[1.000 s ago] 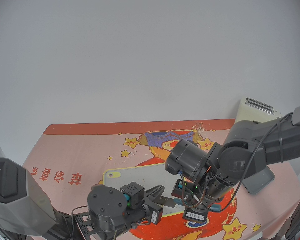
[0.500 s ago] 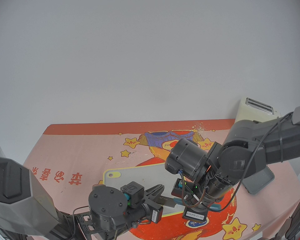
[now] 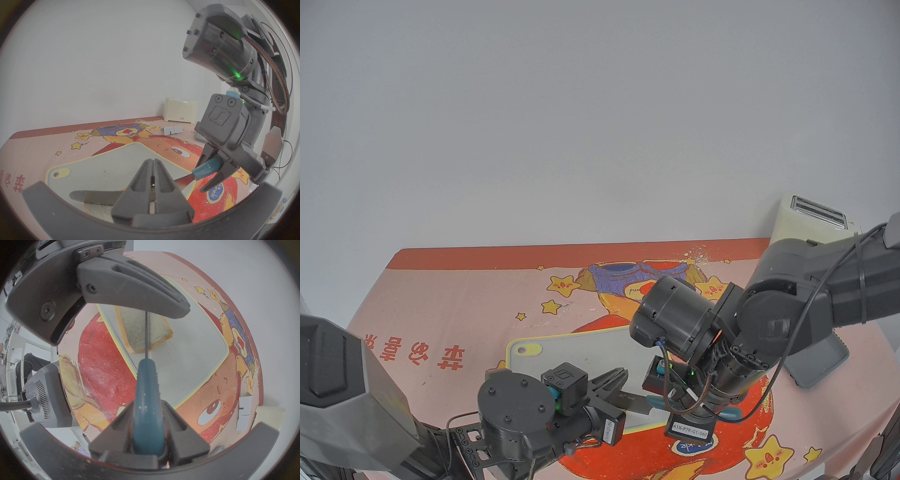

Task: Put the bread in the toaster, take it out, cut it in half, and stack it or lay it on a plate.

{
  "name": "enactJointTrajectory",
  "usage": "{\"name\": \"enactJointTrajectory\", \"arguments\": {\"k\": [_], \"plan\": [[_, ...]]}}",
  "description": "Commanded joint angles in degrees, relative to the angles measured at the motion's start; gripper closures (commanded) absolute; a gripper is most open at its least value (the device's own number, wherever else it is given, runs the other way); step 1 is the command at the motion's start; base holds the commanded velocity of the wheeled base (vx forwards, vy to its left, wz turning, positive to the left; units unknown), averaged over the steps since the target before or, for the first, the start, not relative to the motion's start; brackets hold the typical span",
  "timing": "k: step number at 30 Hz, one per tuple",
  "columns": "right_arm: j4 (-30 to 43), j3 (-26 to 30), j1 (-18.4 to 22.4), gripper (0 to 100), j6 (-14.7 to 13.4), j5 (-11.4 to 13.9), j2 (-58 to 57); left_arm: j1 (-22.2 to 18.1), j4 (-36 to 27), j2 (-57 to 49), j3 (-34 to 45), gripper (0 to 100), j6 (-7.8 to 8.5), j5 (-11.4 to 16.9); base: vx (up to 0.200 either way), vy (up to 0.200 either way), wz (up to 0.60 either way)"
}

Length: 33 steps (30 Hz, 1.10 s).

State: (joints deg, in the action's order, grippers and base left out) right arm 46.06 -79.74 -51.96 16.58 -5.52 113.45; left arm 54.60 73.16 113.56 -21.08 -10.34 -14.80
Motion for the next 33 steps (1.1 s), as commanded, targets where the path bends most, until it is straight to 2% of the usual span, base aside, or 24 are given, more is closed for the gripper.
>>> {"name": "enactJointTrajectory", "arguments": {"k": [1, 25, 28, 33], "plan": [[0.0, -0.4, -0.1, 100, 0.0, 0.0, -0.2, -0.1, -0.6, 1.5, 0.0, 100, -0.03, 0.0, 0.000, 0.000, 0.00], [0.0, -1.0, -0.2, 100, -0.1, 0.0, -0.1, -0.1, 0.0, 1.2, 0.2, 100, 0.05, 0.0, 0.000, 0.000, 0.00], [0.0, -1.1, -0.2, 100, -0.1, 0.0, -0.1, -0.1, 2.7, 0.0, -1.4, 100, 0.14, 0.0, 0.000, 0.000, 0.00], [-0.1, -1.3, -0.6, 100, -0.1, 0.0, -0.1, -0.2, 2.9, -4.9, -1.7, 100, 0.05, 0.1, 0.000, 0.000, 0.00]]}}
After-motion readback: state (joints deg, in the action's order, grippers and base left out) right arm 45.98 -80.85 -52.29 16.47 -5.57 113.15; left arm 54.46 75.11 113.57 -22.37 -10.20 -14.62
